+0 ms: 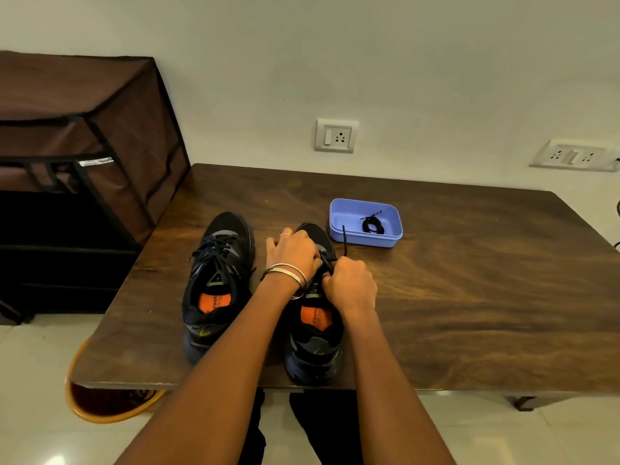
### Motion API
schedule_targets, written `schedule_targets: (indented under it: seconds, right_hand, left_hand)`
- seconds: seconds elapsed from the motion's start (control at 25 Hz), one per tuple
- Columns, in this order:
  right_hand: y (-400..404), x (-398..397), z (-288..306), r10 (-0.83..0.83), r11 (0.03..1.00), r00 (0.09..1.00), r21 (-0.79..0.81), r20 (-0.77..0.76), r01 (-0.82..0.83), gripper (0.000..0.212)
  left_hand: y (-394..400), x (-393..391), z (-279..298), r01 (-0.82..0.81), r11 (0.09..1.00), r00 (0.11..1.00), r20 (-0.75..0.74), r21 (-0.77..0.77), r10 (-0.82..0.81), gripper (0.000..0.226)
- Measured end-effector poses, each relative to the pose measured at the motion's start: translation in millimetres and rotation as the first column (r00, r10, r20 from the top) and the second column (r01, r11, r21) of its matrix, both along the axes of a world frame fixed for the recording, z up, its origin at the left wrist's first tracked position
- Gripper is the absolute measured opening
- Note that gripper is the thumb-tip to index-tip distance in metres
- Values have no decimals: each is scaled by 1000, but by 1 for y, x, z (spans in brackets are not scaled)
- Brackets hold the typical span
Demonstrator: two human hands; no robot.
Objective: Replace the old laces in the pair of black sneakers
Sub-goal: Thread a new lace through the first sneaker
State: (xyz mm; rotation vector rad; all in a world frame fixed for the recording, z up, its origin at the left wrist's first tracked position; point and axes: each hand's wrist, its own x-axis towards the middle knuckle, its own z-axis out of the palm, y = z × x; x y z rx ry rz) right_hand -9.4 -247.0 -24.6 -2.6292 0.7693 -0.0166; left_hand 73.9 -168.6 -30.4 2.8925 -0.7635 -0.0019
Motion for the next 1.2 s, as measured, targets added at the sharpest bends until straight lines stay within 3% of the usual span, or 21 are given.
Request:
schedule_targets:
  seconds: [0.12, 0.24, 0.32, 0.4, 0.44, 0.48, 0.52, 0.56, 0.6, 0.64, 0.68, 0.72, 0.76, 0.8, 0.84, 0.88, 0.92, 1.0, 1.08, 1.2]
  right_hand:
    - [0, 1, -1, 14, 1000, 1000, 2, 4, -14, 17]
    - [-1, 0, 0, 4, 1000, 1000, 10, 4, -4, 18]
    - [-2, 0, 0, -7, 1000, 1000, 17, 0, 7, 19]
    - [-2, 1, 0, -13, 1000, 1000, 26, -2, 13, 19]
    - [-2, 1, 0, -14, 999, 1000, 30, -4, 14, 19]
    - [-2, 1, 1, -13, 999, 1000, 31, -2, 13, 19]
    - [-2, 1, 1, -12, 1000, 1000, 29, -3, 12, 19]
    - [-1, 1, 1, -12, 1000, 1000, 24, -8, 12, 19]
    - [-1, 0, 1, -10, 1000, 1000, 19, -12, 10, 19]
    - [-1, 0, 2, -8, 1000, 1000, 16, -14, 8, 19]
    - [-1, 0, 2, -9, 1000, 1000, 14, -13, 9, 20]
    - [-1, 0, 2, -9, 1000, 1000, 16, -9, 9, 20]
    - [-2, 0, 2, -10, 1000, 1000, 19, -7, 10, 20]
    - [-2, 1, 1, -12, 1000, 1000, 20, -7, 13, 19]
    - [-2, 1, 1, -15, 1000, 1000, 17, -9, 16, 20]
    - [-2, 1, 1, -16, 1000, 1000, 16, -10, 16, 20]
    - [-2, 2, 0, -16, 1000, 1000, 17, -12, 16, 20]
    - [-1, 2, 0, -10, 1000, 1000, 20, -17, 10, 20]
    - [-1, 2, 2, -8, 1000, 1000, 23, -22, 8, 21]
    - [-1, 1, 2, -6, 1000, 1000, 17, -16, 6, 20]
  left_hand:
    - [-9, 0, -6, -22, 999, 998, -66, 28, 24, 33]
    - [-10, 2, -8, 69, 995, 997, -40, 66, -67, 35]
    - [-6, 4, -2, 22, 999, 998, -57, -32, -24, 33]
    - [4, 9, 5, -223, 926, 951, -277, -305, 138, 33]
    - [12, 14, 5, -422, 767, 859, -483, -482, 169, 34]
    - [19, 18, 6, -628, 497, 723, -686, -599, 87, 34]
    - [24, 19, 4, -784, 214, 582, -810, -582, -70, 31]
    - [28, 20, 2, -859, 16, 498, -841, -512, -210, 28]
    - [29, 22, 0, -886, -101, 461, -836, -453, -298, 27]
    - [27, 20, -1, -896, -153, 444, -830, -417, -337, 27]
    - [23, 16, 1, -893, -145, 450, -829, -427, -333, 25]
    - [19, 15, 2, -867, -69, 494, -830, -494, -259, 22]
    - [16, 14, 3, -805, 88, 577, -809, -587, -116, 23]
    - [15, 12, 2, -715, 301, 675, -735, -630, 67, 30]
    - [16, 11, -1, -629, 505, 764, -591, -591, 260, 37]
    - [19, 10, -2, -571, 645, 820, -387, -508, 422, 40]
    - [22, 10, -1, -529, 721, 845, -196, -448, 498, 39]
    - [23, 9, 1, -381, 829, 905, 17, -411, 424, 30]
    - [16, 8, 2, -169, 926, 980, 44, -338, 195, 20]
    - [1, 5, -3, 23, 999, 999, 34, -49, -21, 27]
